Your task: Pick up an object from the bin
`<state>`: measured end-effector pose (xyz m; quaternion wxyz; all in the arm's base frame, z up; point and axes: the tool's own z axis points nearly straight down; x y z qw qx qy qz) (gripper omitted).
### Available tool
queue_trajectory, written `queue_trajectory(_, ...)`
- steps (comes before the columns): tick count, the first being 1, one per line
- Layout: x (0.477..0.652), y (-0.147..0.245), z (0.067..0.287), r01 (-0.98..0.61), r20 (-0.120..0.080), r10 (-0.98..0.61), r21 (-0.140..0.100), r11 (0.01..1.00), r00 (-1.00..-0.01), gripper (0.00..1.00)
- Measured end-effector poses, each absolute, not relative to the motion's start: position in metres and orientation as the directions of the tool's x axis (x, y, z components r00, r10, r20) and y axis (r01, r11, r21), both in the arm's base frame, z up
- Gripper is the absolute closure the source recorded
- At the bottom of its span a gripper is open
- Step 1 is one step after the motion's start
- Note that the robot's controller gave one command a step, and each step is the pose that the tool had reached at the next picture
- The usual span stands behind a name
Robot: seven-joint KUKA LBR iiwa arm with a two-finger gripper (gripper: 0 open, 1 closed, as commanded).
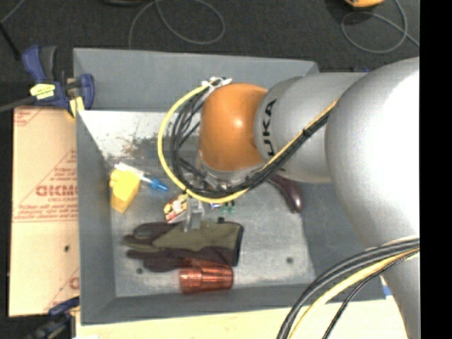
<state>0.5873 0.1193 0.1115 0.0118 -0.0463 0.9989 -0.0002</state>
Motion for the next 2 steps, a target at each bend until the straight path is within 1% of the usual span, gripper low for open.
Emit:
queue_trajectory(1, 0.59, 0.121, 0.112, -0.118, -0.029, -0.118, -0.002, 0.993, -0.993, 1.0)
queue_trajectory(2, 0.591, 0.122, 0.13, -0.128, -0.025, -0.128, -0.003, 0.992, -0.991, 1.0)
